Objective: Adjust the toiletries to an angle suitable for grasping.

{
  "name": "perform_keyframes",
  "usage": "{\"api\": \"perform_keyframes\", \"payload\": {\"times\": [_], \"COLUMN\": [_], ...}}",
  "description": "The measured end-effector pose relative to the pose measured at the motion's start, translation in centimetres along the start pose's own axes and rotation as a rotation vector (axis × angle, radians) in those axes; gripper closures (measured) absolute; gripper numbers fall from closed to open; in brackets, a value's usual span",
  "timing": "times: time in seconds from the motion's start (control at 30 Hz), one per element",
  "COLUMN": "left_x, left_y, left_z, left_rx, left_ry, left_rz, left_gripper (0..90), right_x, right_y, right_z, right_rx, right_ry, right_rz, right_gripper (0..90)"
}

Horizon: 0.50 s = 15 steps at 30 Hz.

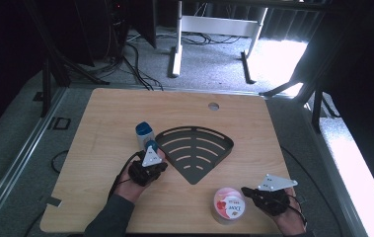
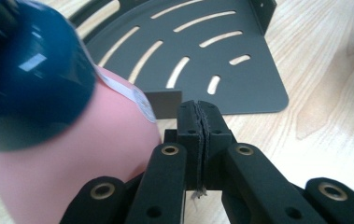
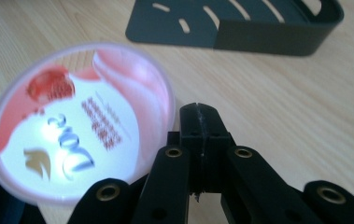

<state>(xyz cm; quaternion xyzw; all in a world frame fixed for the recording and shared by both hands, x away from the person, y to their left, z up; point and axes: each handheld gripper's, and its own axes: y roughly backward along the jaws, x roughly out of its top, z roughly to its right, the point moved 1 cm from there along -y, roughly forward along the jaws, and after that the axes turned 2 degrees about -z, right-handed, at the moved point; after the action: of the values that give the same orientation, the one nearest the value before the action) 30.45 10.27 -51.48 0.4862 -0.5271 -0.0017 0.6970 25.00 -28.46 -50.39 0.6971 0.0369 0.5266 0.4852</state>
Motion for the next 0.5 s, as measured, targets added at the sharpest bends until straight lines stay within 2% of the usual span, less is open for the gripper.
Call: {"api": "perform_keyframes", "payload": {"times": [0.1,0.27,0.5], "left_x": [-0.4,-1.0,-1.5], "left_y": [-0.1,-0.1,-0.4], "left_z": [0.3,0.9,1.7], "left_rx": [-0.007,-0.029,-0.049], "left_ry": [0.004,0.009,0.001], "left_rz": [-0.003,-0.002,-0.013], "left_gripper": [87.1,85.4,83.5], "right_x": [-0.9,-2.1,-3.4], "right_y": [0.3,0.9,1.1], "right_z": [-0.1,-0.8,-2.1], "right_rx": [-0.003,0.003,0.047], "right_ry": [-0.015,-0.008,0.004], "right_rz": [-0.013,-0.033,-0.073], "right_gripper": [90.0,90.0,90.0]}}
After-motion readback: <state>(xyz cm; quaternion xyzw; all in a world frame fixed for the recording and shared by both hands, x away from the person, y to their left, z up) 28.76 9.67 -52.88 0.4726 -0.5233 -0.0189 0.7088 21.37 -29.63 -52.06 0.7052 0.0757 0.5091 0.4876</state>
